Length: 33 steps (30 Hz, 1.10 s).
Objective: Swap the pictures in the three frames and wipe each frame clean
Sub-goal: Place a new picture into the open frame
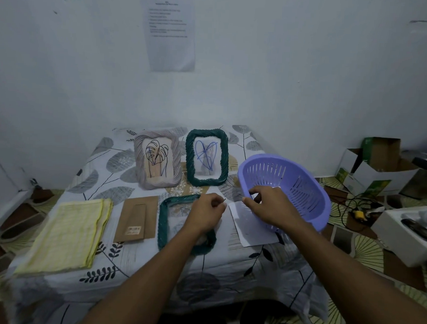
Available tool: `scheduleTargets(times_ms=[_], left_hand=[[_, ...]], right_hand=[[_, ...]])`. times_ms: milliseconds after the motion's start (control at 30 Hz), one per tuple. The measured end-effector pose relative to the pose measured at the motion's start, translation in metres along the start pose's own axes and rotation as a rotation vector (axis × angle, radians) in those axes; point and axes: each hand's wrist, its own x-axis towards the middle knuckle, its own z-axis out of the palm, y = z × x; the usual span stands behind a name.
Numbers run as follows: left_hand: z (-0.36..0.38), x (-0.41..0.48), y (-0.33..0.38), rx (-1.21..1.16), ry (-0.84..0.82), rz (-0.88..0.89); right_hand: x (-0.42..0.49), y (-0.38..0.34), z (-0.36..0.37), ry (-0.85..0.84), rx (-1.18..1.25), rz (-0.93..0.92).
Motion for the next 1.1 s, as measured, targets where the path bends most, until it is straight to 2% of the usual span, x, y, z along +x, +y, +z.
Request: scheduleTargets(times_ms=[167,233,300,400,500,567,700,867,1100], left_hand=[[-0.036,-0.004,-0.010,-0.017,0.064,0.040],[-0.050,-0.006,-0.021,0.002,0.053,0.026],[-0.059,-0.009,-0.030,0.019,0.051,0.028],[-0.060,-0.011,-0.032,0.034,0.062,0.040],[-0.045,-0.007,-0.014,0.004,0.048,0.086],[-0.028,-0.001,0.006,-0.030,-0.005,0.122],[0.006,0.008,0.039,-0.072,-0.086,0.164],[0.026,0.010,0.039,-0.085,-0.007,0.163],[0.022,0.013,0.036,-0.112,-0.026,0.160]], right_hand=[[0.003,-0.019,-0.001,0.156,-0.039,-0.060],[0.014,-0.017,-0.003,0.156,0.004,-0.036],[0.028,-0.003,-0.012,0.094,-0.046,0.062],[0.042,0.028,-0.024,-0.068,-0.281,0.204],[0.042,0.039,-0.020,-0.275,-0.411,0.242],[0.040,0.040,-0.012,-0.321,-0.420,0.228],[0.041,0.038,-0.005,-0.315,-0.461,0.185],[0.042,0.037,-0.003,-0.274,-0.477,0.142],[0.041,0.039,-0.006,-0.143,-0.359,0.165]])
